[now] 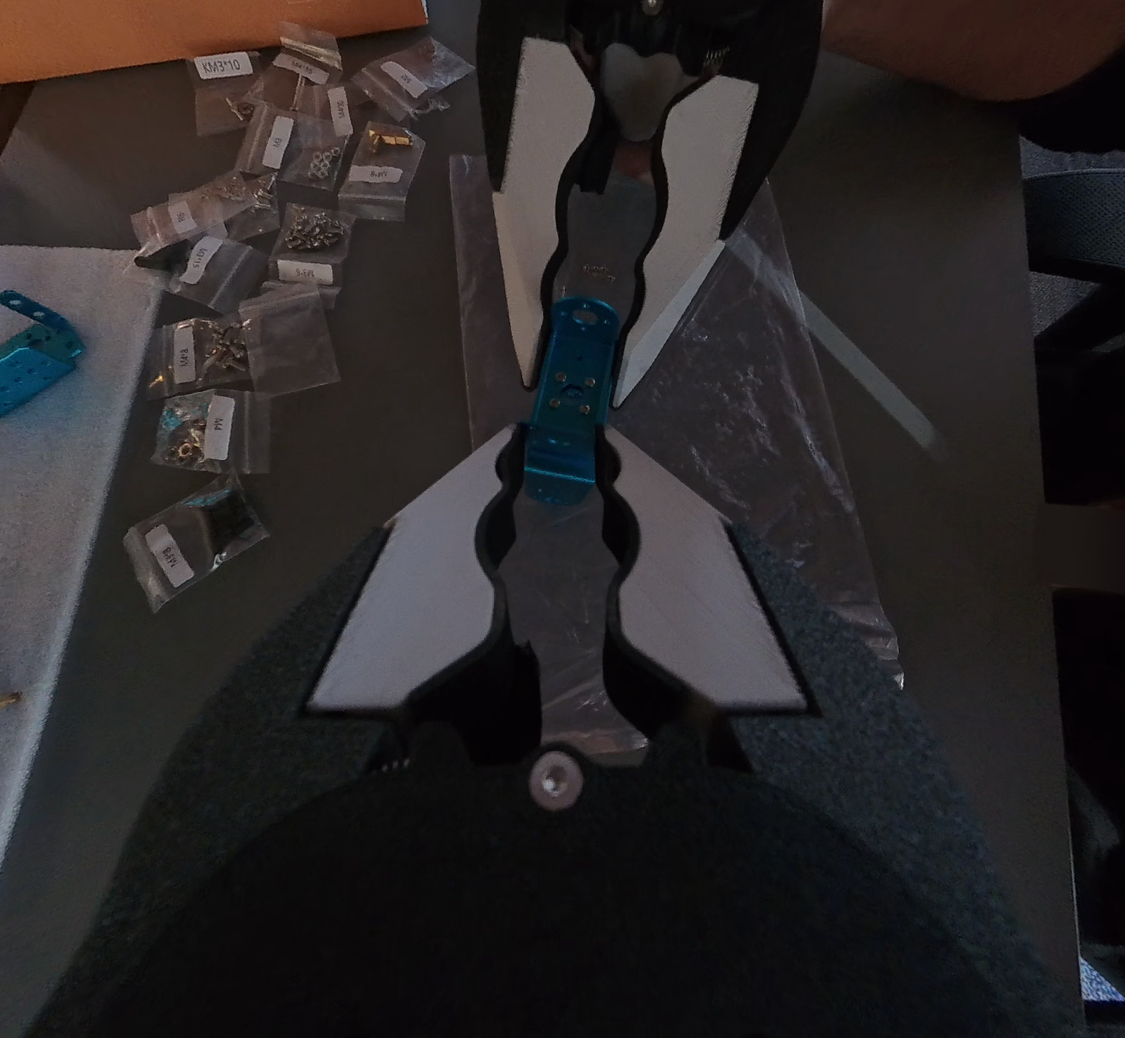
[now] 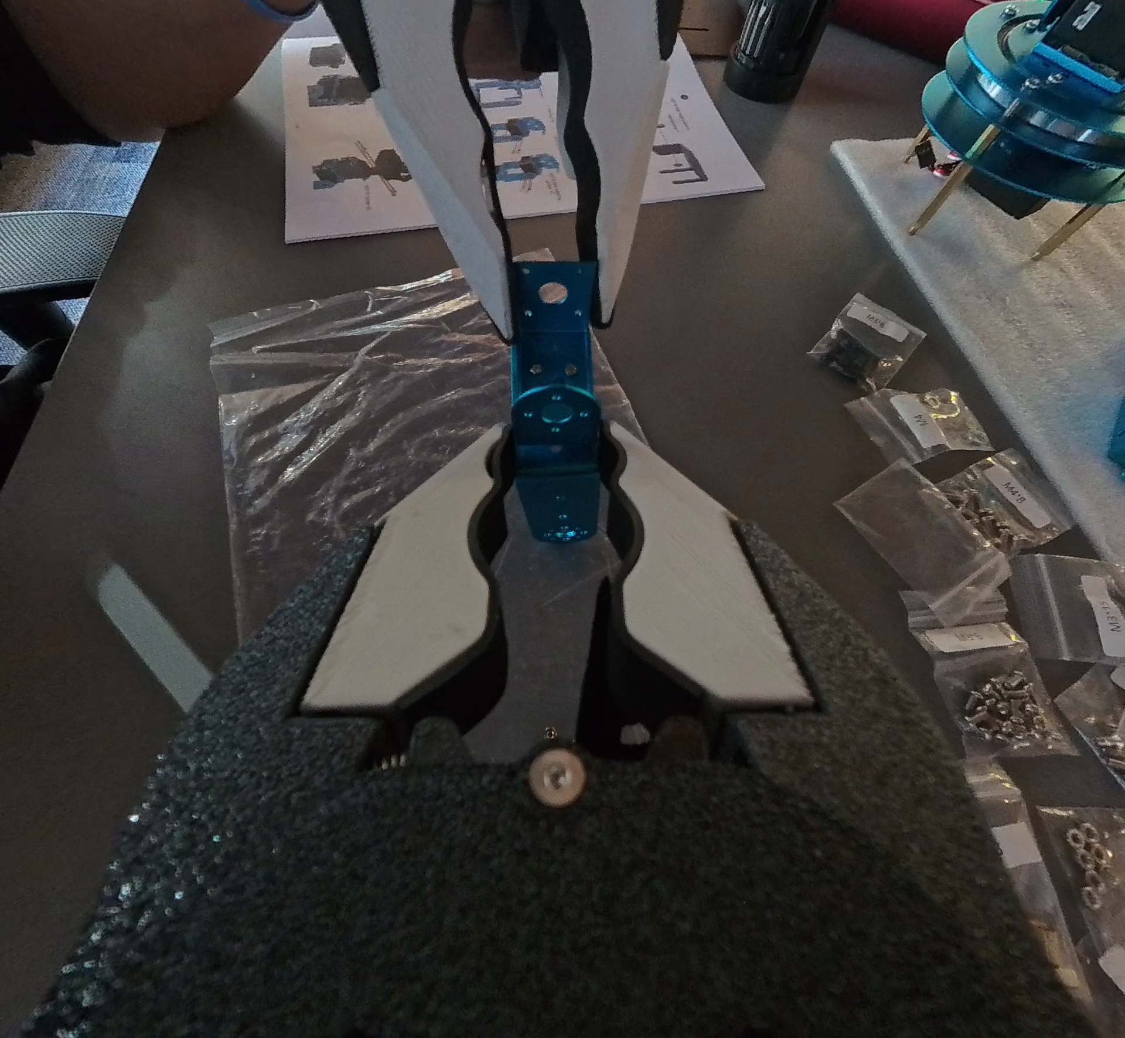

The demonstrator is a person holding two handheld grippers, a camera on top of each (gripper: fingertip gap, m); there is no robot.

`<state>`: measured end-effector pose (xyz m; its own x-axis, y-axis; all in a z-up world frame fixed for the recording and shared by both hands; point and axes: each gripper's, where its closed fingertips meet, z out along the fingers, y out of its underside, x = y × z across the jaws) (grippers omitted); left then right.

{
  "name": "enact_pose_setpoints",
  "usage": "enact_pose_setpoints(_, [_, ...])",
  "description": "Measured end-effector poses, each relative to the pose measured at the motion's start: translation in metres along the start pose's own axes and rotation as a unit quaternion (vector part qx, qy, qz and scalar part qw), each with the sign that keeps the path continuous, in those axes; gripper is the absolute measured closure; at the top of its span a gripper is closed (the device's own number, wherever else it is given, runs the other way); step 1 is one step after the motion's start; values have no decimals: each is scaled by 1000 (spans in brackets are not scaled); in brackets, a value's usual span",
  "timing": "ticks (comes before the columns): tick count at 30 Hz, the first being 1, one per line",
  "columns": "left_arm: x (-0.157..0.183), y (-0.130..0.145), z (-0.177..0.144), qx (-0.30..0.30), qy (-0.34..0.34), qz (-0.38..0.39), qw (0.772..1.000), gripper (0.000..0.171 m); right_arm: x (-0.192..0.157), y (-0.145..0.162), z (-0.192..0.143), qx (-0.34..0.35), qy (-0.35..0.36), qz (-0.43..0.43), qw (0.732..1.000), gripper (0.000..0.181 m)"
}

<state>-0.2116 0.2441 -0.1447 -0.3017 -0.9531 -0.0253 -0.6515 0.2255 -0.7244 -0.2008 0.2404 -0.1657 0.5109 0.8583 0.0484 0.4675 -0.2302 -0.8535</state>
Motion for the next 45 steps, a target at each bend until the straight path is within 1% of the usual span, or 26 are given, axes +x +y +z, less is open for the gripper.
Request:
enact_pose_setpoints(23, [-1,0,1,3,0,-4,1000,149,0,1,-1,-2,1,2,1000,154])
enact_pose_setpoints(34, [-1,1,3,0,0,-5,1000,149,0,5,1,-14,1,-2,1000,153])
enact_pose_setpoints(45, [-2,2,3,9,1,8,1000,149,0,5,1,-8,-5,8,1000,153])
